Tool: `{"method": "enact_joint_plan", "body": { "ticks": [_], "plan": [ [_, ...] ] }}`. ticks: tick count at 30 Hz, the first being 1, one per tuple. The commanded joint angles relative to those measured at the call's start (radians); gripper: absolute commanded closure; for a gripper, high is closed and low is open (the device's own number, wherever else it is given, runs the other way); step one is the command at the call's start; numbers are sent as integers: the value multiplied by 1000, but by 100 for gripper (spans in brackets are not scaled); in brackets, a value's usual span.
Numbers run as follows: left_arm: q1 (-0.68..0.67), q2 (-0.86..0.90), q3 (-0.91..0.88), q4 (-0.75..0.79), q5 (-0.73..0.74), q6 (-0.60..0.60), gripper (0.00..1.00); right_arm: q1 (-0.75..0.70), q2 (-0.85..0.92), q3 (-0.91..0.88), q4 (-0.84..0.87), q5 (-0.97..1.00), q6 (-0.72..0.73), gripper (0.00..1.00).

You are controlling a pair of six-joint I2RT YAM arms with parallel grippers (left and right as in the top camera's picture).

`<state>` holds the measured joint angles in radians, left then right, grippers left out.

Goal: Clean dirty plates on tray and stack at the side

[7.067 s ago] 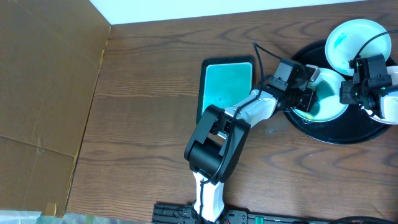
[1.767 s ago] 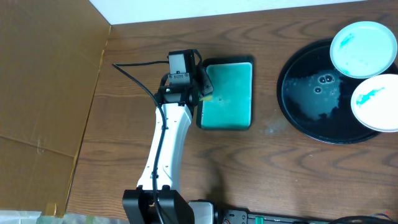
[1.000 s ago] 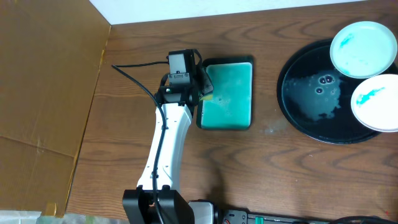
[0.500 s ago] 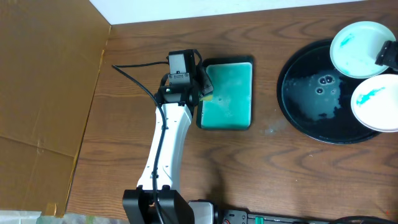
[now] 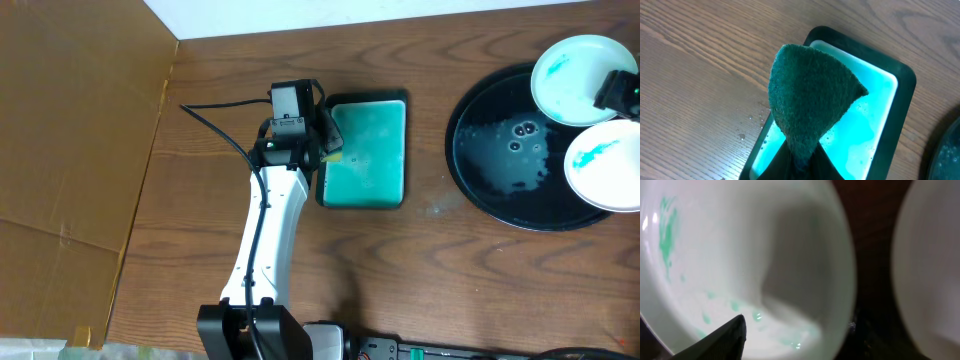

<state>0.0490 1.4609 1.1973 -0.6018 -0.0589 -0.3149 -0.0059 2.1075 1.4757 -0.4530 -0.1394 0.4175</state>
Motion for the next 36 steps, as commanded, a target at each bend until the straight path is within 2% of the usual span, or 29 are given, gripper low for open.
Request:
{"method": "enact_joint_plan", "body": {
  "ticks": [1, 7, 13, 21, 24, 25, 29, 36],
  "plan": [
    [3, 2, -2, 0, -5, -5, 93, 16, 37, -3, 8, 0, -20, 32],
    [3, 2, -2, 0, -5, -5, 93, 21, 36, -2, 15, 0, -26, 34],
    [3, 2, -2, 0, -5, -5, 93, 21, 38, -3, 8, 3, -26, 48],
    [3, 2, -2, 0, -5, -5, 93, 28, 40, -3, 46, 18, -27, 76],
    [3, 2, -2, 0, -5, -5, 93, 32, 40, -3, 43, 13, -34, 96],
    [3, 2, -2, 0, -5, -5, 93, 35, 40, -3, 41, 1, -36, 99],
    [3, 2, -2, 4, 13, -5, 93, 47, 40, -3, 50, -118, -120, 99],
    [1, 3, -2, 27, 82, 3, 93, 44, 13, 3, -29, -403, -166, 99]
  ]
}}
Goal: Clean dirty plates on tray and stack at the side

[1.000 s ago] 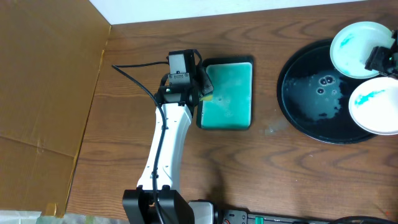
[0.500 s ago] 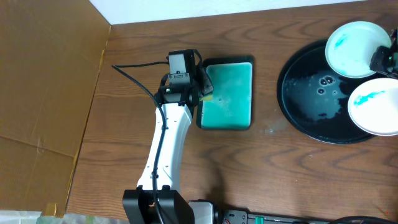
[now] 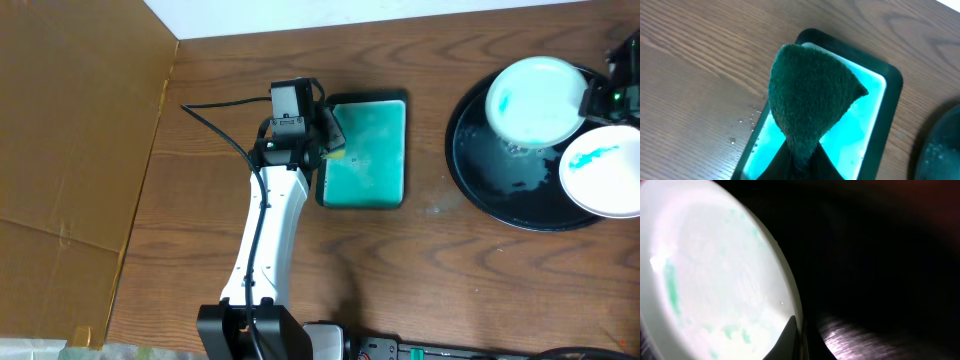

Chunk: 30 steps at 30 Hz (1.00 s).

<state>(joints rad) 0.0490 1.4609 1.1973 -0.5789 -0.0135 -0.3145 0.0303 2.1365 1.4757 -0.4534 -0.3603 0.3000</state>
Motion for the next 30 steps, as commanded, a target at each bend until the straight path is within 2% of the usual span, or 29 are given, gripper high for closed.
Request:
{"method": "enact_joint_plan", "body": {
  "ticks": [1, 6, 9, 20, 30],
  "plan": [
    [-1, 4, -2, 7, 36, 2, 93, 8, -22, 4, -51, -196, -56, 99],
    [-1, 43, -2, 21, 45, -22, 93, 11, -37, 3, -192, -171, -148, 99],
    [-1, 86, -2, 27, 59, -45, 93, 13, -33, 1, -232, -53, -149, 99],
    [-1, 204, -2, 112, 111, -50, 93, 104, -28, 2, -177, 2, -211, 99],
    [-21, 347, -2, 161, 111, -58, 93, 193, -28, 2, -171, 192, -196, 99]
  ]
}}
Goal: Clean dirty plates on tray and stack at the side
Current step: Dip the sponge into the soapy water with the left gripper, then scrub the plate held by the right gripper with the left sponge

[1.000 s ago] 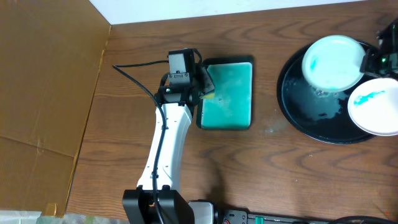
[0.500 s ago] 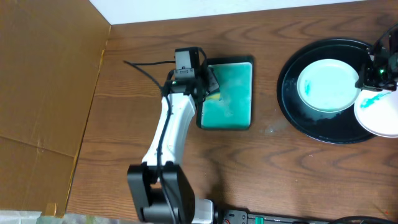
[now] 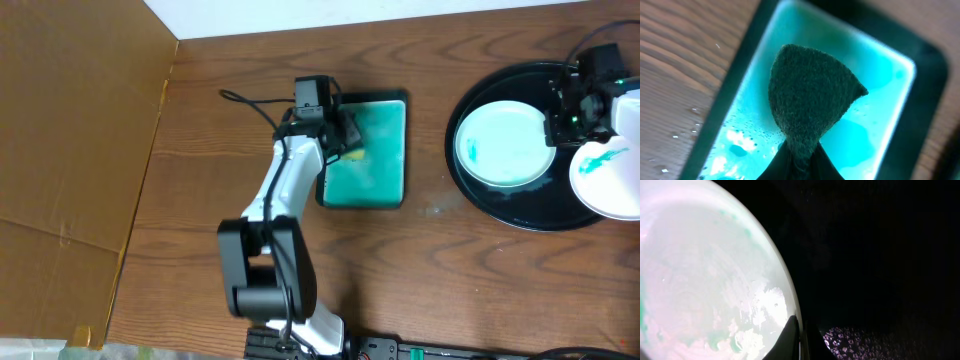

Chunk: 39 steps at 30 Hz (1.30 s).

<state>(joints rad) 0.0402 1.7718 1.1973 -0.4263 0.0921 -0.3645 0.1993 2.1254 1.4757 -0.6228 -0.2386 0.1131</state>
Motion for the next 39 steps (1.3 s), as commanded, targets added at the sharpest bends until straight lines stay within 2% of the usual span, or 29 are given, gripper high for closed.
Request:
{"method": "enact_joint_plan", "body": {
  "ticks": [1, 9, 16, 21, 27, 34, 39],
  "plan": [
    [-16, 50, -2, 19, 6, -8, 93, 25, -17, 2, -1, 70, -9, 99],
    [-31, 172, -2, 118, 5, -8, 93, 24, -17, 2, -2, 70, 5, 99],
    [-29, 230, -2, 125, 2, 11, 92, 24, -17, 2, -2, 70, 5, 99],
    [-29, 142, -1, 109, 2, 42, 93, 24, -16, 1, -8, 70, 5, 99],
    [-32, -41, -1, 68, 23, 42, 93, 24, -13, 1, -12, 69, 6, 99],
    [-61, -162, -1, 62, 261, 41, 93, 24, -12, 1, -5, 69, 6, 99],
    [-156, -157, -2, 69, 285, -38, 93, 24, -12, 1, -5, 69, 24, 99]
  ]
}}
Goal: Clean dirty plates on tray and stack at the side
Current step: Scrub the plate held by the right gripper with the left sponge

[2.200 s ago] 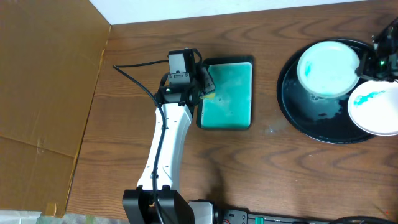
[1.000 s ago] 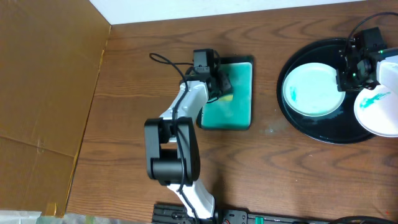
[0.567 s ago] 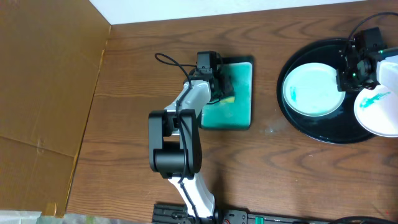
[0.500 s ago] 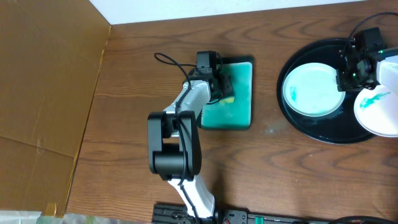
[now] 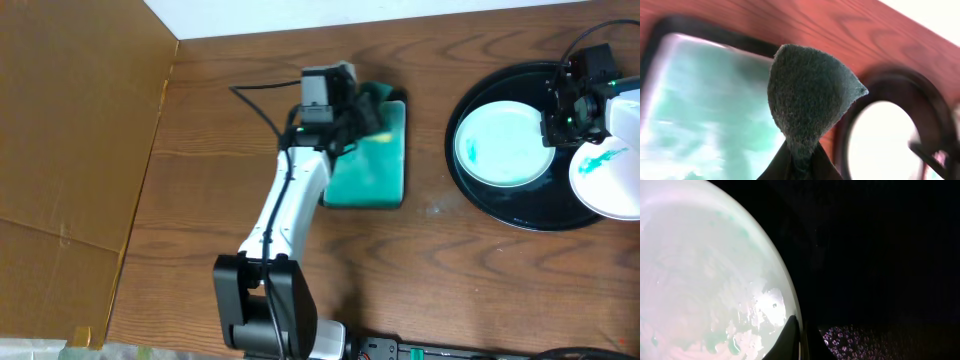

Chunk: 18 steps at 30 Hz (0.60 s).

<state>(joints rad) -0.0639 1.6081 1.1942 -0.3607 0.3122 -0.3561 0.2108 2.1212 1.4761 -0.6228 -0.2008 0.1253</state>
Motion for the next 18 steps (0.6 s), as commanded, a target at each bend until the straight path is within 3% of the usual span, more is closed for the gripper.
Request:
{"method": "enact_joint_plan", "body": {
  "ticks": [1, 4, 9, 18],
  "plan": [
    [-80, 12, 2, 15, 65, -63, 93, 13, -8, 1, -5, 32, 13, 99],
    [-157, 27, 2, 67, 56, -102, 93, 13, -8, 1, -6, 32, 28, 99],
    [-327, 104, 2, 193, -124, -238, 93, 13, -8, 1, -6, 31, 45, 99],
    [-476, 318, 2, 473, -130, -305, 93, 13, -8, 1, -9, 31, 46, 99]
  ]
}}
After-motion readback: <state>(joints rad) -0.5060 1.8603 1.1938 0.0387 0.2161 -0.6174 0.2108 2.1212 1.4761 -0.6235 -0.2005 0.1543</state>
